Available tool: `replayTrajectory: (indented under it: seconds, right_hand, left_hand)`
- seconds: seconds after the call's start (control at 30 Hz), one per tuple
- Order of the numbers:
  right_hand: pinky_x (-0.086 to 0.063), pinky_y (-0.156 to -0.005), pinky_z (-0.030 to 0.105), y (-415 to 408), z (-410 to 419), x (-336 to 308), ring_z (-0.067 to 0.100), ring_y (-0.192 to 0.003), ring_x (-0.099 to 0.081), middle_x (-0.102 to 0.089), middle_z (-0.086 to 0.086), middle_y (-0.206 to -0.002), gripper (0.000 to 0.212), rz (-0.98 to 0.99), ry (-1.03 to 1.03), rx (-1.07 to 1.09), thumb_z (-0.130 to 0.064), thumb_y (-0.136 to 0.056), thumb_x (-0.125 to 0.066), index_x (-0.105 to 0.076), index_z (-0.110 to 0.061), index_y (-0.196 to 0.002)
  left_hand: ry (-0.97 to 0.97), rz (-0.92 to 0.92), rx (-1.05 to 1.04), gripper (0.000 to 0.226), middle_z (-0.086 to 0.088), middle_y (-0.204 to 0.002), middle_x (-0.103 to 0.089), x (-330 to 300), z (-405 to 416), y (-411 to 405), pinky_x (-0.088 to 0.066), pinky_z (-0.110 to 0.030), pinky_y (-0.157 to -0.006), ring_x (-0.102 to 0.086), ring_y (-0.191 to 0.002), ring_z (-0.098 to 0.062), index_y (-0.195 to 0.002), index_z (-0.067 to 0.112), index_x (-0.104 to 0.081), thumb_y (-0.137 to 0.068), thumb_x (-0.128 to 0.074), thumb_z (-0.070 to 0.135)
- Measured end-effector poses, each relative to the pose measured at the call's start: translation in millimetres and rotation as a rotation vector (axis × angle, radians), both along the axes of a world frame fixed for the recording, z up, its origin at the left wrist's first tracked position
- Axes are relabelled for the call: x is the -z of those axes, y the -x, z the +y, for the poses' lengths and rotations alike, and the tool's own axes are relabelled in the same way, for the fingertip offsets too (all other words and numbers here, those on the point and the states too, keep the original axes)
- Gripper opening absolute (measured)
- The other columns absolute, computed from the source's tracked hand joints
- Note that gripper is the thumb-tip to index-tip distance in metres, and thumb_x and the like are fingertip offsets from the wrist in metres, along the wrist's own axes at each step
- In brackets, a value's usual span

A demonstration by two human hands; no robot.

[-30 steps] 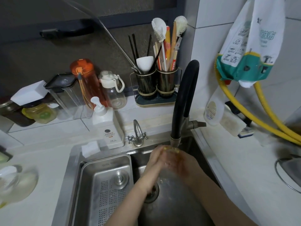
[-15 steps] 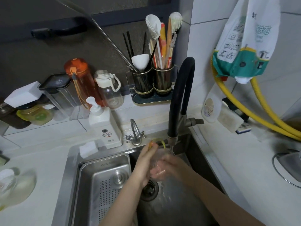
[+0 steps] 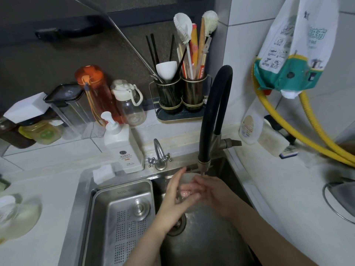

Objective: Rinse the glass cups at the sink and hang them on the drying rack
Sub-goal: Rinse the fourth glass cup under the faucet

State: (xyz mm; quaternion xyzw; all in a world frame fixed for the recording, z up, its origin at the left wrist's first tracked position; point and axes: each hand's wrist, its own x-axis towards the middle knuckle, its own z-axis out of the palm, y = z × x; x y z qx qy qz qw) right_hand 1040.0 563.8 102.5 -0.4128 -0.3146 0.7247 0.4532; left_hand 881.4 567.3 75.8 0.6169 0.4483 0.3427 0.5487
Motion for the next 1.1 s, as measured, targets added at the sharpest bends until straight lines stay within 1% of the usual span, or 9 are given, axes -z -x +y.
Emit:
replayTrajectory:
  seconds: [0.2, 0.37, 0.47, 0.53, 0.63, 0.77, 0.9, 1.0, 1.1]
  right_hand:
    - [-0.055, -0.082, 0.021, 9.1, -4.1, -10.0, 0.019, -0.1, -0.067, -0.07, 0.007, -0.104, 0.02, -0.273, -0.139, -0.221, -0.014, -0.093, -0.054, -0.061, -0.006, -0.11]
    - [-0.049, -0.096, 0.042, 8.5, -2.0, -9.0, 0.033, -0.11, -0.061, -0.061, 0.023, -0.12, 0.025, -0.212, -0.085, -0.099, -0.015, -0.094, -0.053, -0.06, -0.001, -0.115]
    - [-0.051, -0.09, 0.03, 8.9, -4.6, -5.6, 0.022, -0.104, -0.063, -0.064, 0.012, -0.114, 0.027, -0.625, -0.253, -0.326, -0.019, -0.092, -0.056, -0.055, -0.01, -0.118]
    - [-0.052, -0.088, 0.035, 3.8, -2.3, -5.0, 0.015, -0.09, -0.064, -0.067, 0.004, -0.101, 0.023, -0.82, -0.32, -0.444, -0.025, -0.092, -0.054, -0.059, -0.013, -0.111]
    - [-0.05, -0.084, 0.024, -1.0, 4.1, -11.7, 0.01, -0.093, -0.059, -0.063, 0.004, -0.107, 0.024, -0.789, -0.291, -0.325, -0.018, -0.095, -0.051, -0.058, -0.007, -0.115]
    - [-0.053, -0.086, 0.028, -7.1, -2.8, -6.4, 0.007, -0.094, -0.064, -0.065, -0.006, -0.102, 0.023, -0.927, -0.379, -0.525, -0.031, -0.096, -0.048, -0.057, -0.02, -0.114]
    - [-0.051, -0.086, 0.025, -12.3, -0.4, -12.4, 0.0, -0.085, -0.065, -0.068, -0.008, -0.088, 0.019, -0.645, -0.285, -0.276, -0.016, -0.096, -0.047, -0.065, -0.021, -0.092]
    - [-0.049, -0.092, 0.026, -4.3, -3.3, -17.7, 0.026, -0.104, -0.064, -0.067, 0.019, -0.108, 0.027, -0.505, -0.286, -0.178, -0.014, -0.098, -0.042, -0.061, 0.001, -0.111]
    - [-0.046, -0.099, 0.024, 0.9, -5.8, -17.1, 0.012, -0.11, -0.06, -0.063, 0.0, -0.116, 0.029, -0.647, -0.259, -0.349, -0.028, -0.099, -0.04, -0.056, -0.015, -0.12]
  left_hand:
    - [0.491, -0.238, -0.123, 0.054, -0.011, -0.116, -0.068, -13.1, 22.0, -6.9, -0.056, -0.034, -0.078, -0.067, -0.103, -0.025, -0.12, 0.025, -0.061, -0.082, -0.054, 0.063]
    - [0.507, -0.356, -0.09, 0.059, -0.002, -0.116, -0.069, 0.7, 13.3, -12.8, -0.051, -0.047, -0.095, -0.067, -0.104, -0.026, -0.129, 0.036, -0.052, -0.078, -0.056, 0.066]
    - [0.641, -0.348, -0.104, 0.068, -0.01, -0.086, -0.072, -2.0, 21.9, -9.9, -0.05, -0.04, -0.086, -0.07, -0.077, -0.025, -0.1, 0.01, -0.069, -0.074, -0.054, 0.071]
    - [0.713, -0.399, -0.027, 0.074, -0.014, -0.092, -0.071, 0.7, 22.0, -8.0, -0.048, -0.044, -0.088, -0.068, -0.078, -0.027, -0.101, 0.005, -0.069, -0.079, -0.047, 0.072]
    - [0.7, -0.348, -0.051, 0.07, -0.015, -0.106, -0.069, 3.0, 14.3, -16.8, -0.055, -0.043, -0.077, -0.067, -0.091, -0.028, -0.111, 0.012, -0.069, -0.08, -0.044, 0.071]
    - [0.714, -0.063, 0.04, 0.083, -0.007, -0.086, -0.07, -2.9, 20.7, -10.9, -0.037, -0.02, -0.047, -0.061, -0.065, -0.016, -0.105, 0.019, -0.067, -0.074, -0.029, 0.086]
    - [0.521, -0.008, 0.062, 0.074, 0.002, -0.117, -0.067, -3.4, 23.5, -9.6, -0.052, -0.032, -0.087, -0.066, -0.102, -0.013, -0.128, 0.034, -0.052, -0.074, -0.039, 0.082]
    - [0.503, -0.3, -0.052, 0.053, -0.004, -0.099, -0.072, -12.6, 14.5, -18.6, -0.054, -0.03, -0.076, -0.07, -0.086, -0.016, -0.125, 0.023, -0.055, -0.084, -0.053, 0.055]
    - [0.551, -0.378, -0.104, 0.039, -0.01, -0.107, -0.071, -10.1, 12.4, -14.3, -0.053, -0.041, -0.089, -0.067, -0.102, -0.027, -0.117, 0.032, -0.063, -0.085, -0.054, 0.053]
